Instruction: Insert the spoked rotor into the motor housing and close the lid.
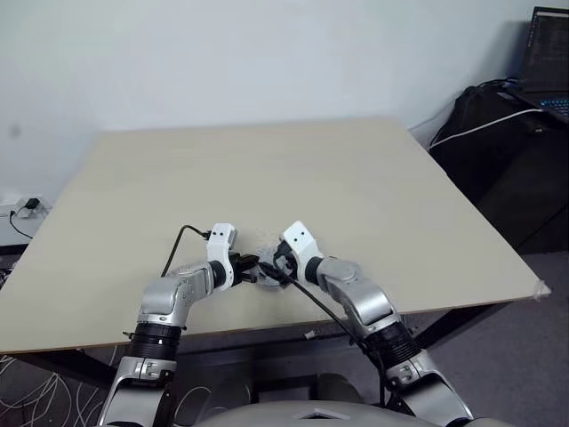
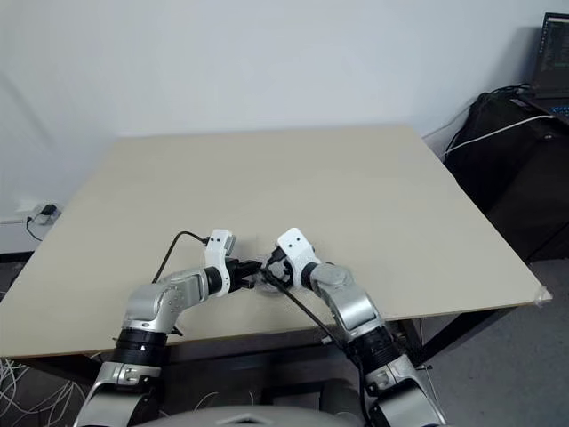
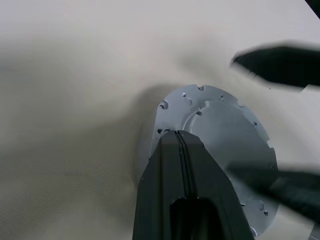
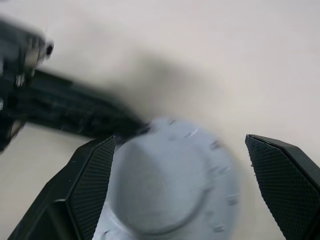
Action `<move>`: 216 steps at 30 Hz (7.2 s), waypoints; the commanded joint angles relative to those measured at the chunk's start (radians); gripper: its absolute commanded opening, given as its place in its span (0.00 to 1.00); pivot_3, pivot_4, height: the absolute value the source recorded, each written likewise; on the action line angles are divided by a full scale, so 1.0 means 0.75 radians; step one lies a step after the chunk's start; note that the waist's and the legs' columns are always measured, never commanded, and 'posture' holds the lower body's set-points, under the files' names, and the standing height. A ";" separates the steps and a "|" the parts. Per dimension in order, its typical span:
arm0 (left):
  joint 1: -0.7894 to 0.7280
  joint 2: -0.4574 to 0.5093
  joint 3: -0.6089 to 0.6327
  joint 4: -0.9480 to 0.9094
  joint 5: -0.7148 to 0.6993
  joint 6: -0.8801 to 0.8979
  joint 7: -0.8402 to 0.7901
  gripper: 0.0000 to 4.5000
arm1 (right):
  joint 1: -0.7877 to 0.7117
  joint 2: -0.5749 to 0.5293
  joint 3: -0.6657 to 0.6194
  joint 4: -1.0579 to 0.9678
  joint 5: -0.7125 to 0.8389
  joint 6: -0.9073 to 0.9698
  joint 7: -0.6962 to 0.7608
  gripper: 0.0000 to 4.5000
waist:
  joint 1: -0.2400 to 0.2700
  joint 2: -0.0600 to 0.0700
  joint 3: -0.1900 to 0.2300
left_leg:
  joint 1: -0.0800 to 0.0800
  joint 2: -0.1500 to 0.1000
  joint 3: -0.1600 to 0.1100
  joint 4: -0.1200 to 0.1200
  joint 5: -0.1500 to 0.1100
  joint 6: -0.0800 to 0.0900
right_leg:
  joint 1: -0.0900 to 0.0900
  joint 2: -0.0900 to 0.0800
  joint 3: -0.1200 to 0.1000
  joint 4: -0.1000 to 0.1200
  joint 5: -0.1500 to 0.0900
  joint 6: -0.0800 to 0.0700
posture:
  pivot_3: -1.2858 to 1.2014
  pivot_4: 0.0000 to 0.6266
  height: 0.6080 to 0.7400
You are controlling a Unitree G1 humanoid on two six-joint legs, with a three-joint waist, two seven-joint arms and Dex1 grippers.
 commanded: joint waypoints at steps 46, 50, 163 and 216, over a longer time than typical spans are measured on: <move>0.020 0.004 -0.057 -0.012 0.010 -0.003 -0.046 0.00 | -0.060 0.451 -0.920 0.023 0.679 1.038 -0.459 0.99 | 0.000 0.004 0.000 | -0.007 -0.001 -0.002 -0.001 0.000 0.000 | -0.006 -0.001 -0.001 0.000 -0.001 0.001 | 0.52 0.00 1.00; 0.024 0.006 -0.055 -0.017 0.008 -0.002 -0.044 0.00 | -0.060 0.461 -0.914 0.054 0.691 1.038 -0.470 0.99 | -0.002 0.004 0.000 | -0.007 -0.001 -0.002 -0.001 0.000 0.000 | -0.006 -0.001 -0.001 0.000 -0.001 0.001 | 0.52 0.00 1.00; 0.659 -0.315 0.269 -0.651 -0.530 -0.235 -0.013 0.00 | 0.010 0.529 -0.984 0.126 1.312 1.032 -0.806 0.27 | -0.042 0.008 0.017 | -0.016 0.003 0.001 -0.008 0.000 0.007 | -0.012 0.000 0.001 -0.002 -0.006 -0.006 | 0.52 0.00 1.00; 0.788 -0.423 0.186 -0.430 -1.458 -0.375 0.209 0.99 | 0.156 0.353 -0.621 -0.022 2.147 0.983 -1.087 0.27 | -0.037 0.005 0.029 | -0.031 0.003 0.004 0.005 0.001 0.011 | -0.022 0.004 0.003 0.000 0.000 -0.008 | 0.52 0.00 1.00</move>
